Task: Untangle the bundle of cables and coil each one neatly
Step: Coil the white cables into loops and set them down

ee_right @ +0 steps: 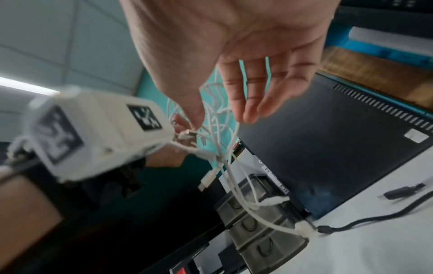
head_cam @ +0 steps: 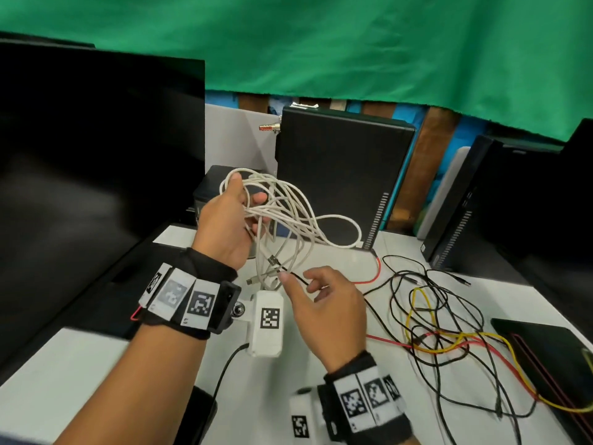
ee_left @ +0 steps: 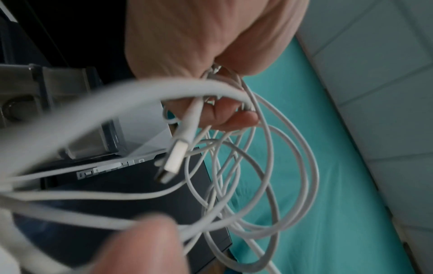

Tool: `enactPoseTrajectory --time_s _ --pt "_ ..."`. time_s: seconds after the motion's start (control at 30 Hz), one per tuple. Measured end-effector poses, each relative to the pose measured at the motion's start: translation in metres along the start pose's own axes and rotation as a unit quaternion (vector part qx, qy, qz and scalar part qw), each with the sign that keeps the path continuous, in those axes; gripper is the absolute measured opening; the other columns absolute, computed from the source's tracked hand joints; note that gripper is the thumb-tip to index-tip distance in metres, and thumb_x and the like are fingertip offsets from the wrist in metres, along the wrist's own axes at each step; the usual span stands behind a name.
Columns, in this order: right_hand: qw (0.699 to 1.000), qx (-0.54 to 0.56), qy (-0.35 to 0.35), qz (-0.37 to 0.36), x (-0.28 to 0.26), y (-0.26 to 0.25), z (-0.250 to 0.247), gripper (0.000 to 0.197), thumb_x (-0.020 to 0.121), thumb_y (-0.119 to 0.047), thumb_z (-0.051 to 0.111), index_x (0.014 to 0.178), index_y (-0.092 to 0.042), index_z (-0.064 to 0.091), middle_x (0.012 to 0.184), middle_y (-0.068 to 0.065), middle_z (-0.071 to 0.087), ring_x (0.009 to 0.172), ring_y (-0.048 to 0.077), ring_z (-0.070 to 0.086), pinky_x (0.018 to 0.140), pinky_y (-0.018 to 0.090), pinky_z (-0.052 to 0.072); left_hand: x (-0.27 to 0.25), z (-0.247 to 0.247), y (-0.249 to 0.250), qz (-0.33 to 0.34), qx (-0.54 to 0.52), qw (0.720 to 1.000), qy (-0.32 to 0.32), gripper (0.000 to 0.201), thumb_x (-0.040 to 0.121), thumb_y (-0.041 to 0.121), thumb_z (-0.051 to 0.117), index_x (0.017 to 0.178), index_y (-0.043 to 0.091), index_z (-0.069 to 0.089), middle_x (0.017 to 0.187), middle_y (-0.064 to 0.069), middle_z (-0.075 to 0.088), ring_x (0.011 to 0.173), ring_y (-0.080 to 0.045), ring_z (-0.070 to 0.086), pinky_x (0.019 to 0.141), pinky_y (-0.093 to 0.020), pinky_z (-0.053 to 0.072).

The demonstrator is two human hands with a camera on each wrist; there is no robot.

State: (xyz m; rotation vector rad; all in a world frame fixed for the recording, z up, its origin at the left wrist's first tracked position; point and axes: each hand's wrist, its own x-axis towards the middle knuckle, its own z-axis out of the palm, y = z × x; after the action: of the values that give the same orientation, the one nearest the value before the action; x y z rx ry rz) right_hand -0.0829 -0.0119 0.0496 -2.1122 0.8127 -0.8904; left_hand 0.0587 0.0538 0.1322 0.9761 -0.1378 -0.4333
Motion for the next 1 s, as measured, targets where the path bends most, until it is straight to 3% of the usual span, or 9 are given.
enactPoseTrajectory --time_s 0.1,0.27,0.33,0.4,0.53,0.67,0.8,0.9,1.0 --pt "0.999 0.009 0.002 -0.036 0.011 -0.005 0.014 0.028 0.085 -0.054 0.069 0.077 -0.027 0.068 0.074 -0.012 0.063 0.069 0.005 0.057 0.065 0.029 0.049 -0.002 -0.001 -0.001 0.001 -0.017 1.000 -0.001 0.039 0.104 0.037 0.049 0.071 0.018 0.057 0.068 0.000 0.066 0.060 -0.015 0.064 0.073 -0.033 0.052" --pt "0.985 0.155 -0.016 -0.068 0.008 -0.001 -0.004 0.016 0.095 -0.018 0.065 0.083 -0.020 0.076 0.079 -0.010 0.073 0.079 0.004 0.067 0.073 0.019 0.052 0.020 -0.023 0.016 0.005 -0.093 0.994 0.059 0.037 0.105 0.034 0.045 0.075 0.015 0.052 0.067 -0.001 0.064 0.048 -0.011 0.061 0.049 -0.022 0.051" --pt "0.977 0.210 0.023 -0.037 0.007 0.013 -0.025 0.019 0.094 -0.019 0.066 0.079 -0.021 0.077 0.077 -0.012 0.074 0.076 0.000 0.066 0.070 0.013 0.048 0.034 -0.043 0.026 0.005 -0.127 0.988 0.085 0.035 0.107 0.034 0.040 0.080 0.013 0.049 0.070 -0.002 0.057 0.044 -0.011 0.055 0.042 -0.018 0.045" --pt "0.971 0.231 0.065 -0.002 0.006 0.031 -0.040 0.022 0.094 -0.024 0.066 0.075 -0.027 0.078 0.077 -0.007 0.074 0.073 0.003 0.064 0.068 0.019 0.048 0.041 -0.056 0.032 0.000 -0.166 0.982 0.089 0.037 0.108 0.034 0.035 0.081 0.012 0.048 0.066 -0.001 0.054 0.040 -0.009 0.052 0.039 -0.015 0.041" --pt "0.954 0.268 0.109 0.075 0.004 0.057 -0.055 0.020 0.094 -0.028 0.066 0.080 -0.032 0.079 0.081 -0.001 0.075 0.073 0.008 0.061 0.066 0.032 0.047 0.047 -0.070 0.040 0.002 -0.178 0.980 0.086 0.040 0.108 0.038 0.036 0.079 0.013 0.051 0.064 0.001 0.057 0.052 -0.009 0.051 0.053 -0.019 0.039" --pt "0.971 0.230 -0.003 0.073 0.009 0.063 -0.056 0.014 0.093 -0.016 0.067 0.088 -0.020 0.079 0.077 -0.010 0.075 0.062 -0.004 0.059 0.063 0.018 0.045 0.045 -0.067 0.041 -0.005 -0.169 0.985 0.017 0.047 0.106 0.044 0.035 0.064 0.022 0.037 0.050 0.010 0.044 0.039 -0.003 0.036 0.041 -0.014 0.029" --pt "0.973 0.178 -0.130 0.071 0.017 0.064 -0.043 0.023 0.092 0.001 0.064 0.093 -0.017 0.078 0.076 -0.004 0.073 0.062 0.007 0.061 0.056 0.016 0.047 0.035 -0.057 0.038 -0.002 -0.130 0.988 -0.087 0.046 0.104 0.052 0.034 0.068 0.023 0.038 0.059 0.011 0.044 0.037 -0.002 0.040 0.034 -0.016 0.035" --pt "0.964 0.146 -0.220 0.036 0.022 0.059 -0.034 0.042 0.091 0.016 0.047 0.101 -0.014 0.074 0.099 0.004 0.072 0.080 0.008 0.068 0.065 0.023 0.057 0.031 -0.056 0.038 0.020 -0.090 0.984 -0.153 0.043 0.102 0.052 0.035 0.071 0.023 0.043 0.061 0.011 0.047 0.036 -0.002 0.040 0.035 -0.016 0.037" --pt "0.961 0.043 -0.274 0.005 0.031 0.051 -0.026 0.029 0.096 -0.007 0.056 0.116 -0.022 0.071 0.112 -0.007 0.068 0.093 0.007 0.068 0.086 0.031 0.058 0.024 -0.054 0.039 0.030 -0.067 0.978 -0.194 0.046 0.103 0.052 0.034 0.070 0.021 0.043 0.058 0.010 0.050 0.040 -0.005 0.044 0.043 -0.018 0.043"
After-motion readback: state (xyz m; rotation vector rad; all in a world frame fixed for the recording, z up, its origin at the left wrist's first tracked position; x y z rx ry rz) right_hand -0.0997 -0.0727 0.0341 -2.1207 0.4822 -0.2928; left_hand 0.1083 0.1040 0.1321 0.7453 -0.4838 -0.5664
